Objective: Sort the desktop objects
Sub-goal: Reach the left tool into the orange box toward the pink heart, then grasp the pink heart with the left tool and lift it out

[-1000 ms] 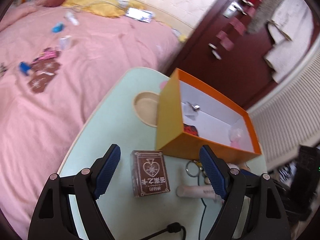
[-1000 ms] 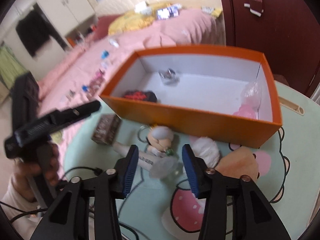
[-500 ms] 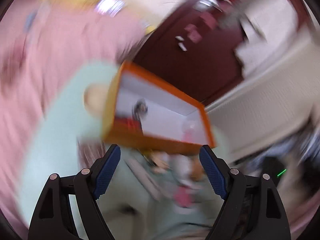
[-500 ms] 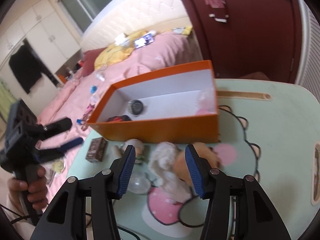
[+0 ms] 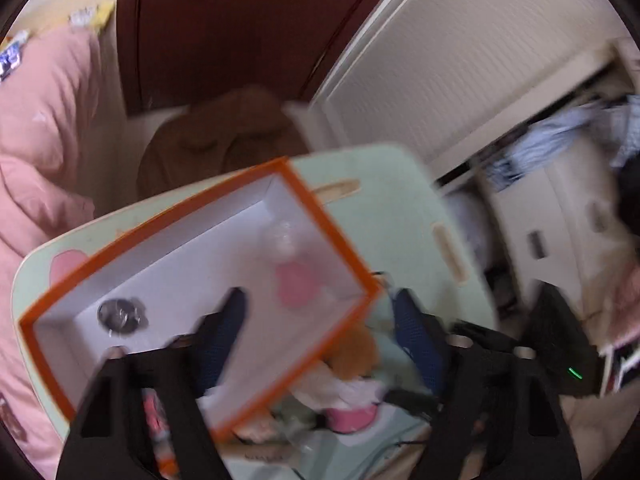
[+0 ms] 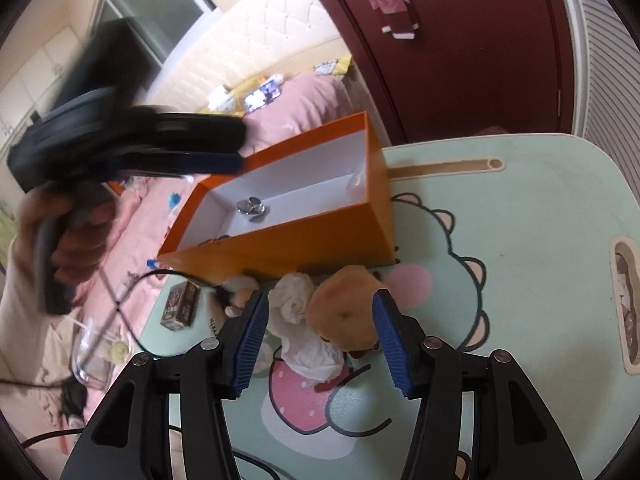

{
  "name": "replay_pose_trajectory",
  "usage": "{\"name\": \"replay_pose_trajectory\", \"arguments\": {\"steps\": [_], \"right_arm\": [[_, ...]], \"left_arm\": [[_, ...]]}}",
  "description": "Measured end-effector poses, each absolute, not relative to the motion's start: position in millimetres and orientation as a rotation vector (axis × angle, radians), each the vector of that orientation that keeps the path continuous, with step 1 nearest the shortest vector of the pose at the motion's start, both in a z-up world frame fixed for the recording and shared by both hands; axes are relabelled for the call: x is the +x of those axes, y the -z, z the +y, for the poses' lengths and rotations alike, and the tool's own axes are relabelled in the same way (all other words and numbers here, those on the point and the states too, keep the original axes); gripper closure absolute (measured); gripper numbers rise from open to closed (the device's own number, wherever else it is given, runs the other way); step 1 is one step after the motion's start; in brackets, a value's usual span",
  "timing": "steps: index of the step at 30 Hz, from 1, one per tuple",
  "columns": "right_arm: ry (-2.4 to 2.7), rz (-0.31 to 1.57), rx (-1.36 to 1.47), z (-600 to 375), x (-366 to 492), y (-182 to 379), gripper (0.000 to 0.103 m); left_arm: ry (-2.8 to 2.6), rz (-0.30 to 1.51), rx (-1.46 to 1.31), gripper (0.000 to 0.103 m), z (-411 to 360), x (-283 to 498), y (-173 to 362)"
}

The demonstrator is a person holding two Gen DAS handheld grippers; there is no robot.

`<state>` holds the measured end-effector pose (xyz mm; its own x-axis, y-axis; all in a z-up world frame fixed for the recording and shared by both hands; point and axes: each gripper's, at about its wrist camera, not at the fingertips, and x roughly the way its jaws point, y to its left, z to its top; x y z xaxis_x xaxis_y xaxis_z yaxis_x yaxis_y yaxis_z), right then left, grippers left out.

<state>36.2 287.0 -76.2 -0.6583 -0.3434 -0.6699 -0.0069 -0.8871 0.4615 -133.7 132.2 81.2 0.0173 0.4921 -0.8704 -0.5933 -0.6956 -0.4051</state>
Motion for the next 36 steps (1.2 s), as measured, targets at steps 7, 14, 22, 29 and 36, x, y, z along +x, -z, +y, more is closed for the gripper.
{"name": "replay_pose_trajectory", "arguments": {"steps": [7, 14, 22, 29, 36], "right_arm": [[2.655, -0.721, 1.168, 303, 48, 76, 0.047], [2.632, -0.799, 1.177, 315, 53, 81, 0.046], [2.617, -0.806, 1.185, 311, 54, 82, 0.046], [2.609, -0.802, 1.191, 308, 51, 81, 0.046], [2.621, -0.779, 1.193, 306, 48, 79, 0.046]], "left_arm": [[-1.701, 0.228, -1.663, 0.059, 171, -144, -37], [-1.74, 0.318, -1.615, 0.06, 177, -133, -28], [-1.8, 0.318, -1.648, 0.071, 153, -143, -26], [-1.83, 0.332, -1.598, 0.071, 149, -133, -27], [-1.835, 0.221, -1.579, 0.079, 133, -137, -33]]}}
